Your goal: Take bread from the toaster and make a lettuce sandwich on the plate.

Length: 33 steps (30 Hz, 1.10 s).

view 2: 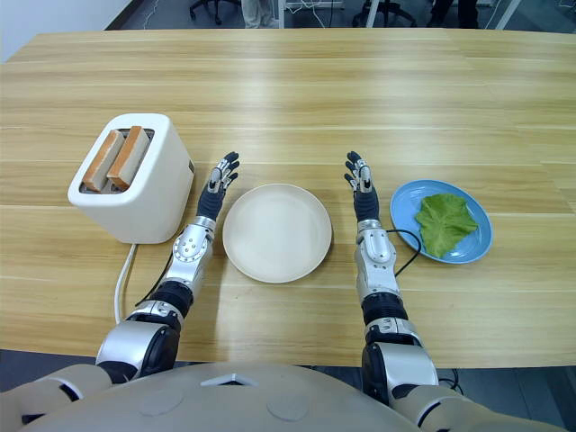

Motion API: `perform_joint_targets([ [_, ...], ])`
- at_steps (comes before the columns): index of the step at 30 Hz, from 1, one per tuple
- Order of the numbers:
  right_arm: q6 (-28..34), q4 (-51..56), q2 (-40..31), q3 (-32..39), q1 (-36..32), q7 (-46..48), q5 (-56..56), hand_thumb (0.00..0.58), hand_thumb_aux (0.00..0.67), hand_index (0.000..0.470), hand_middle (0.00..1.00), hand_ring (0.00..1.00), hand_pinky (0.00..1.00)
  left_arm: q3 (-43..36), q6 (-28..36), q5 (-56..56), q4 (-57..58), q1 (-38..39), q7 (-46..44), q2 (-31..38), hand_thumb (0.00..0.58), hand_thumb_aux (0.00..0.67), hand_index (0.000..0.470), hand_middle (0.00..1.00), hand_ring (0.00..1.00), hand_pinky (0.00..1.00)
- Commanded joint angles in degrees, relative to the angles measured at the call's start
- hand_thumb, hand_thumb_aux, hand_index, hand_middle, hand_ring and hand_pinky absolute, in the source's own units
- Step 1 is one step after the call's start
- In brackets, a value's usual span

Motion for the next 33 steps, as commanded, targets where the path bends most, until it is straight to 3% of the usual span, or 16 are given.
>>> perform_joint_targets([
  [1, 0.8, 0.1, -0.2, 0.1, 0.5, -0.1, -0.3, 0.000, 0.000, 0.000, 0.00, 0.00, 0.00, 0.0, 1.0, -0.4, -0.2, 0.5, -0.2, -0.1, 0.000, 0.000, 0.000, 0.00, 0.00, 0.00],
  [9, 1.0, -0.1, -0.2, 0.2, 0.7, -0.1, -0.3, 0.000, 0.000, 0.000, 0.00, 0.00, 0.00, 0.0, 1.2, -0.5, -0.9, 0.7, -0.7, -0.1, 0.000, 0.000, 0.000, 0.00, 0.00, 0.00],
  [12, 1.1, -0.6, -0.1, 0.3, 1.0, 0.0, -0.3, 0.000, 0.000, 0.000, 0.00, 0.00, 0.00, -1.1, 5.0, -1.3, -10.9, 3.5, -2.1, -0.3, 0.000, 0.000, 0.000, 0.00, 0.00, 0.00],
  [14, 1.3, -1.0, -0.2, 0.3, 1.2, 0.1, -0.2, 0.000, 0.000, 0.000, 0.00, 0.00, 0.00, -4.3, 10.6, -1.5, -28.6, 8.4, -4.7, 0.1, 0.000, 0.000, 0.000, 0.00, 0.00, 0.00],
  [18, 1.4, -1.3, -0.2, 0.2, 2.0, -0.2, -0.3, 0.000, 0.000, 0.000, 0.00, 0.00, 0.00, -7.8, 30.3, -9.1, -64.9, 14.8, -9.1, 4.4, 0.000, 0.000, 0.000, 0.00, 0.00, 0.00],
  [22, 1.7, -2.1, 0.4, 0.5, 2.1, -0.5, -0.3, 0.000, 0.000, 0.000, 0.00, 0.00, 0.00, -1.9, 46.8, -19.7, -83.7, 13.4, -9.5, 12.3, 0.000, 0.000, 0.000, 0.00, 0.00, 0.00],
  [24, 2.0, -2.8, 0.7, 0.7, 2.1, -0.4, -0.3, 0.000, 0.000, 0.000, 0.00, 0.00, 0.00, 3.5, 48.3, -20.1, -86.4, 11.9, -10.2, 17.7, 0.000, 0.000, 0.000, 0.00, 0.00, 0.00],
  [28, 3.0, -6.9, 1.1, 0.6, 4.2, -1.1, -0.2, 0.000, 0.000, 0.000, 0.00, 0.00, 0.00, 15.8, 46.1, -15.1, -78.7, 9.0, -9.9, 29.1, 0.000, 0.000, 0.000, 0.00, 0.00, 0.00],
  [33, 4.8, -9.4, 0.8, 0.7, 5.3, -0.7, -0.3, 0.000, 0.000, 0.000, 0.00, 0.00, 0.00, 21.3, 42.4, -4.1, -72.1, 13.4, -9.4, 39.1, 0.000, 0.000, 0.000, 0.00, 0.00, 0.00],
])
